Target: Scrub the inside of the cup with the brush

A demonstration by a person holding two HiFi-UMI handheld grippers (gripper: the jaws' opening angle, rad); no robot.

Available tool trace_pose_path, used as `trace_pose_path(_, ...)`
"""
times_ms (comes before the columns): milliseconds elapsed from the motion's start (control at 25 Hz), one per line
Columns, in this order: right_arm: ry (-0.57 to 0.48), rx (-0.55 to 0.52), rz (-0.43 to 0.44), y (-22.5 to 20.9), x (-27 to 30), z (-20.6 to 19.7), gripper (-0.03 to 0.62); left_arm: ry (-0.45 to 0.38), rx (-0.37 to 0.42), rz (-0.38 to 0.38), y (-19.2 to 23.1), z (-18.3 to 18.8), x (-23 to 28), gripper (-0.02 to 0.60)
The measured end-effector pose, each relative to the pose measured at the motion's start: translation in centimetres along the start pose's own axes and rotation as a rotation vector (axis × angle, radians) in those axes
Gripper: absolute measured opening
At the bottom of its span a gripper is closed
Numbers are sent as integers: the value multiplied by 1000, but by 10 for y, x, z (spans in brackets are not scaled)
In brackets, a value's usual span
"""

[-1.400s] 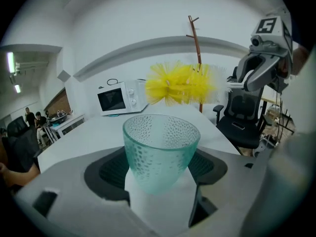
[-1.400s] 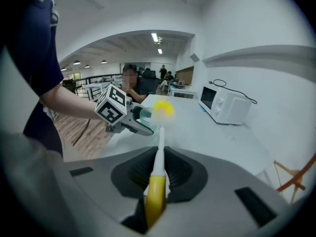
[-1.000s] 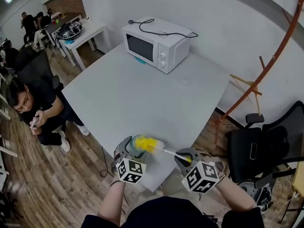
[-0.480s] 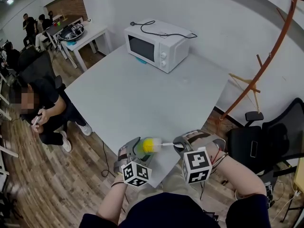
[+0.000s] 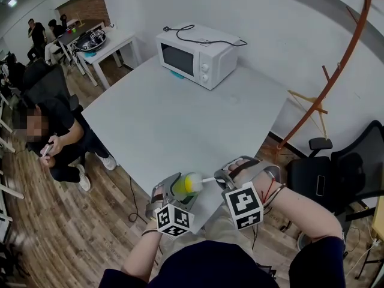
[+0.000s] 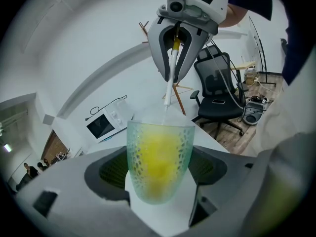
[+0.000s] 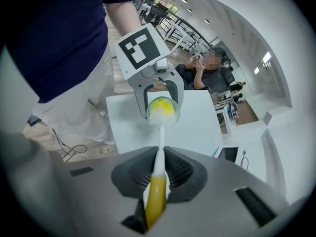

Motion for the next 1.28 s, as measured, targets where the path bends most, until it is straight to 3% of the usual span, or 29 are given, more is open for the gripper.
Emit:
trace_pose_path(160,10,-198,-118,3,-2,1,52,-9,-28,-25,0,6,-3,376)
trace_pose_path(280,-43,-299,-238,2,-10,11,52,-11,-37,-52,-1,8,-1,376)
trace_pose_path(560,55,-807,-437,7,-17,6,52,-20,-47,-103,0,10,4,376)
trace_pose_path(680,54,-910,-505,8,-20,7,52,-24,-53,-118,3,11,3,377)
trace_pose_path(920,51,-742,-436,3,-19,6,52,-29,-15,-78,5,13,1,376)
trace_pose_path(1080,13,-453,-313,-2,-17,7,52,-30,8,-57,4,13,2,376)
trace_pose_path(1280,50,-64,-35,-5,-12,-4,52,-38,28,-31,2,14,3,377)
Point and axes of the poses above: the fingertips, and each gripper's own axes: x forward along the fingers, y to its left, z out of its top, the point moved 8 cm from there along -x, backward along the fingers, and after that the axes turned 1 degree about x, right-handed, at the moved point
